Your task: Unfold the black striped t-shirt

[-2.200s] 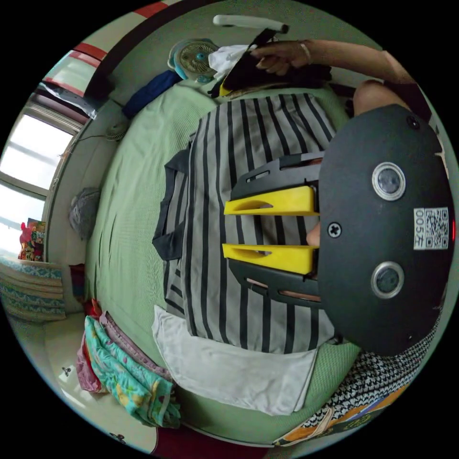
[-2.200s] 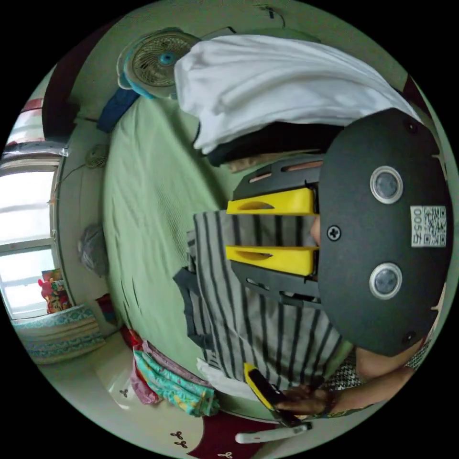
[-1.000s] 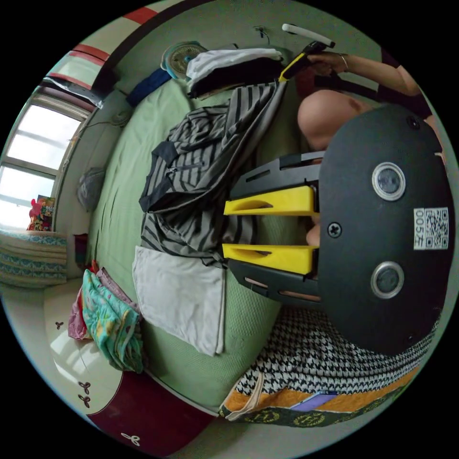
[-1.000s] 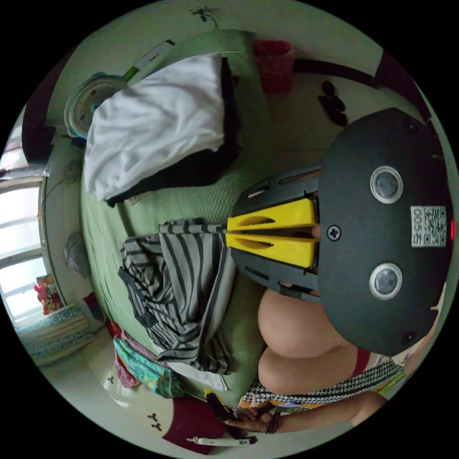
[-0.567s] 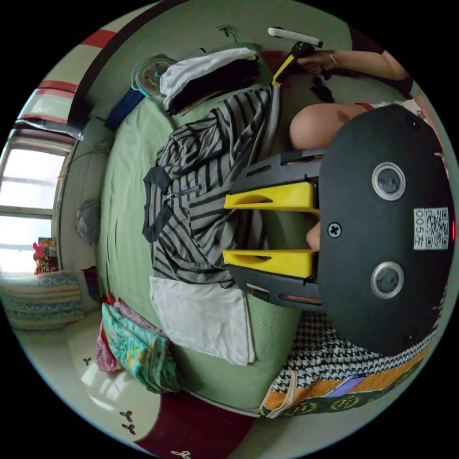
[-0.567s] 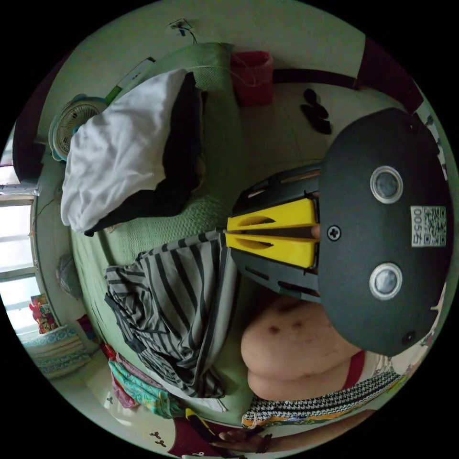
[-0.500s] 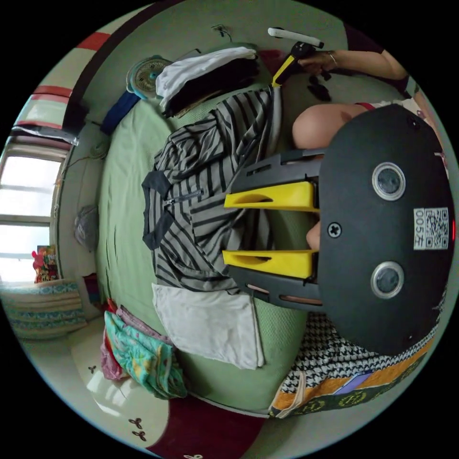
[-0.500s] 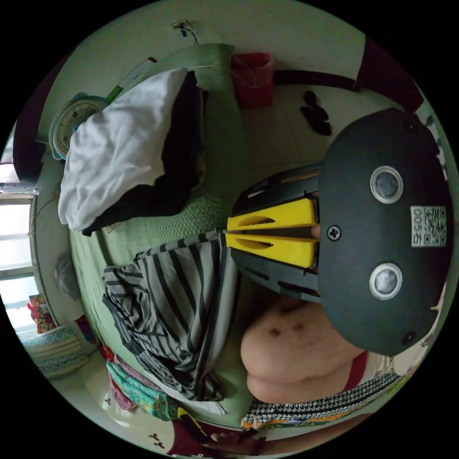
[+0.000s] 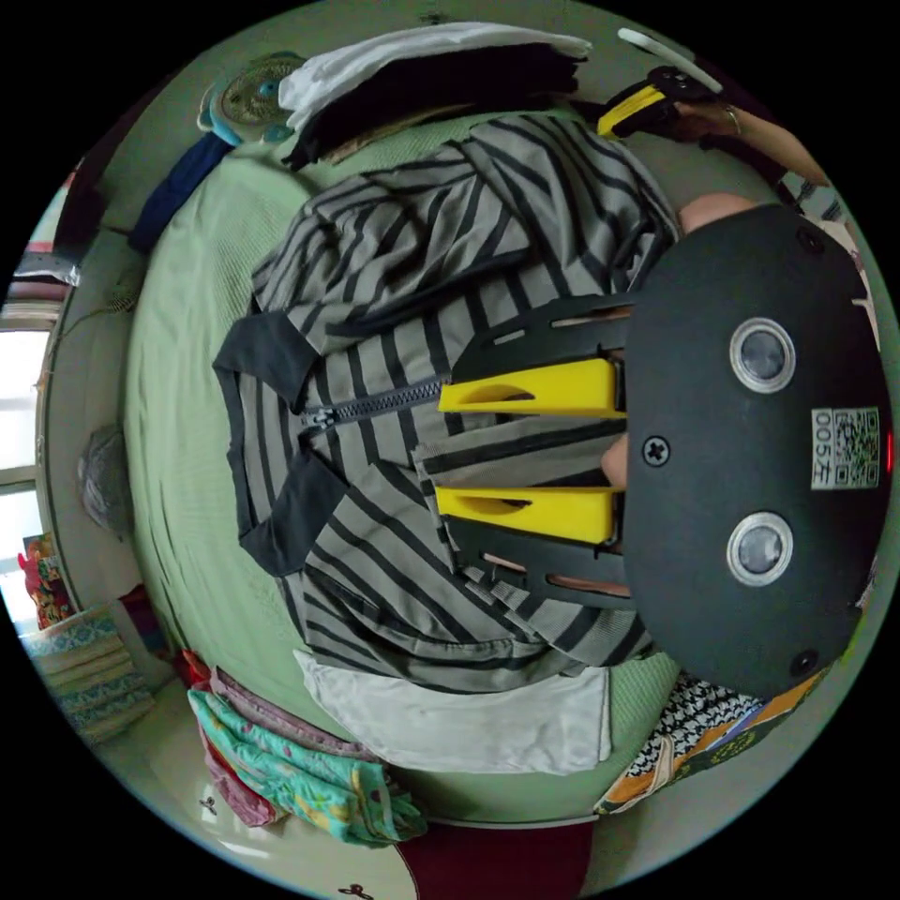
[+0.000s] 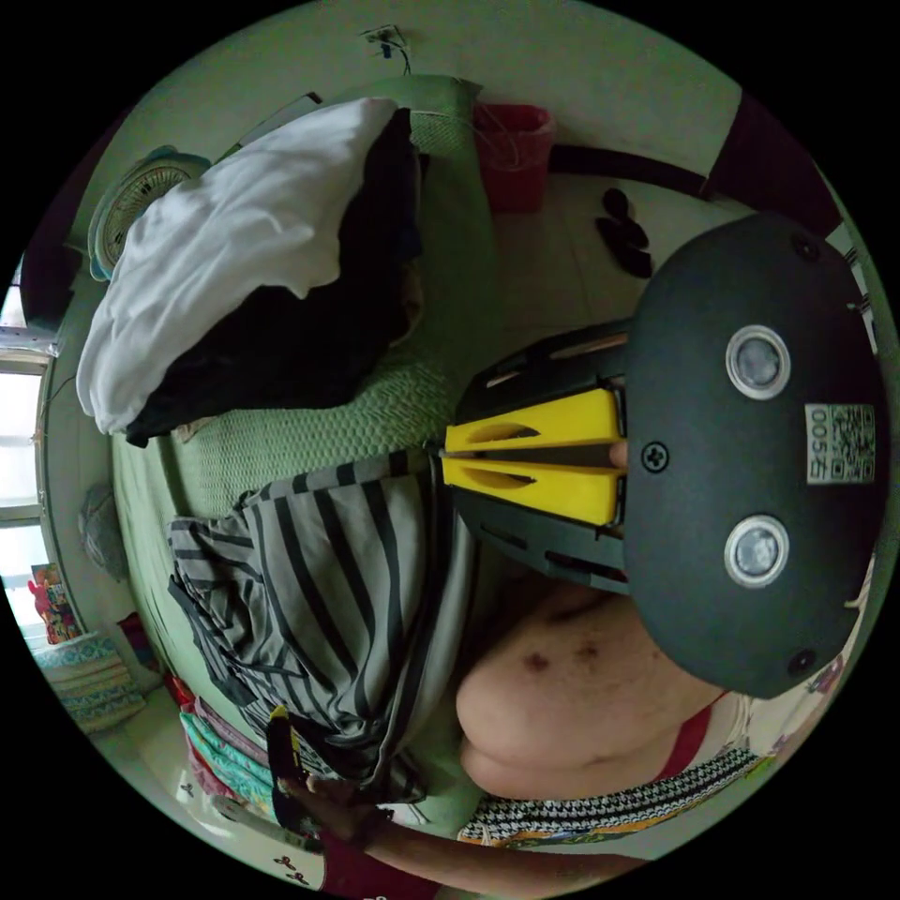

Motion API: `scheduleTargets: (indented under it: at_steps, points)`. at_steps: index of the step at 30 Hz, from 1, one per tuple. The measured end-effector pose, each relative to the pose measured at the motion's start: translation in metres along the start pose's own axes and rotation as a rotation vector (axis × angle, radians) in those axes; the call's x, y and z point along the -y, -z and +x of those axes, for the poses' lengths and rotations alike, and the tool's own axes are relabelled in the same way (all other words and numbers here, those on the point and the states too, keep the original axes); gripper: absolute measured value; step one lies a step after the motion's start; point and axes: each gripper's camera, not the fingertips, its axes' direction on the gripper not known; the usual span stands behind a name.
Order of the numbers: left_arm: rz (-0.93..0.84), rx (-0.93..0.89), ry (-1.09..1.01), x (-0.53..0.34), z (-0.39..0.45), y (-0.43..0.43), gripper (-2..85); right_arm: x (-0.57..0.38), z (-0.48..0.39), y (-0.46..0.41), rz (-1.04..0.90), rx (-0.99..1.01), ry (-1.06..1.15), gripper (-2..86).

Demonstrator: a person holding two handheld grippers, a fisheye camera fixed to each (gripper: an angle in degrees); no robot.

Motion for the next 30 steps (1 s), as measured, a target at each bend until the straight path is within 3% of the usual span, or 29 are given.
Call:
scheduleTargets:
  at_steps: [9,16,30]
  points:
    - [0.045,-0.077,0.045,-0.062,-0.012,0.057,1.5,-0.038,0.011,0.008,-0.007,0.015,-0.009,-1.7]
    - [0.117,0.017,0.030,-0.141,-0.039,0.143,0.5,-0.088,0.016,0.049,0.088,0.019,-0.012,-1.7]
    - [0.237,-0.002,0.089,-0.412,-0.095,0.323,0.3,-0.213,0.026,0.161,0.286,0.080,0.018,-1.7]
